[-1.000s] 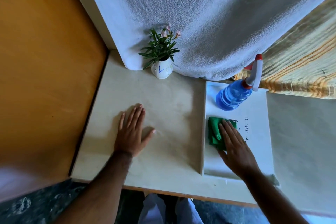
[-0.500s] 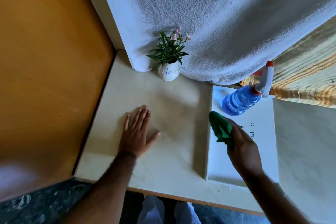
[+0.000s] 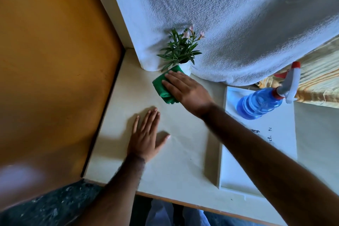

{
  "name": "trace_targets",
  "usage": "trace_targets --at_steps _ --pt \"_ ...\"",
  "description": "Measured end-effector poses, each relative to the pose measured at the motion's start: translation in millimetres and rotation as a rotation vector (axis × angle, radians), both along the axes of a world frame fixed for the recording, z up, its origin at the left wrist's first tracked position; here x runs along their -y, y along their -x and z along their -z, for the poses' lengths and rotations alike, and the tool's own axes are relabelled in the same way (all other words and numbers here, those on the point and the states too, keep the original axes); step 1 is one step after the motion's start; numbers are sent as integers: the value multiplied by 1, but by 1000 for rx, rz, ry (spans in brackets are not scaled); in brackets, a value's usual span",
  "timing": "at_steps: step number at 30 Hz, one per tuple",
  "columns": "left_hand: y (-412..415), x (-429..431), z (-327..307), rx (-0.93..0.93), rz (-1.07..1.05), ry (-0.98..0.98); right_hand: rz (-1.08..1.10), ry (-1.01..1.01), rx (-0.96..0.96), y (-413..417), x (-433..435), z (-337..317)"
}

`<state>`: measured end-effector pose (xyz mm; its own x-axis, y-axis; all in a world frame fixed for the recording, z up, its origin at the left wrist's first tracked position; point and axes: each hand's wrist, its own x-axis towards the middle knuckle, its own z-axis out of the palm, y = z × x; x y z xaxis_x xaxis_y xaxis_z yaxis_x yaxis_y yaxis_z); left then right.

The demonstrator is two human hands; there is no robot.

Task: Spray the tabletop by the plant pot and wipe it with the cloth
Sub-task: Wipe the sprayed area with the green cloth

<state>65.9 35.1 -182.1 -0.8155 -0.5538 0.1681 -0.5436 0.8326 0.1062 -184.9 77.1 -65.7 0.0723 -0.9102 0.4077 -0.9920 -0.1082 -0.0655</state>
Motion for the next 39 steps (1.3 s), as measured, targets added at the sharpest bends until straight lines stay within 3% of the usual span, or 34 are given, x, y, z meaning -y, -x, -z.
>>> trace_targets --at_steps 5,14,23,33,39 --pt "-1 2 2 51 1 -4 -48 -38 -41 16 13 10" --pt "-2 3 7 59 3 -11 -38 -149 91 10 1 38" --pt "-3 2 6 51 4 -21 27 23 130 16 9 17" --pt "-2 3 6 30 9 -9 33 -168 155 10 -10 29" --pt "-1 2 4 33 12 -6 74 -69 171 20 0 9"
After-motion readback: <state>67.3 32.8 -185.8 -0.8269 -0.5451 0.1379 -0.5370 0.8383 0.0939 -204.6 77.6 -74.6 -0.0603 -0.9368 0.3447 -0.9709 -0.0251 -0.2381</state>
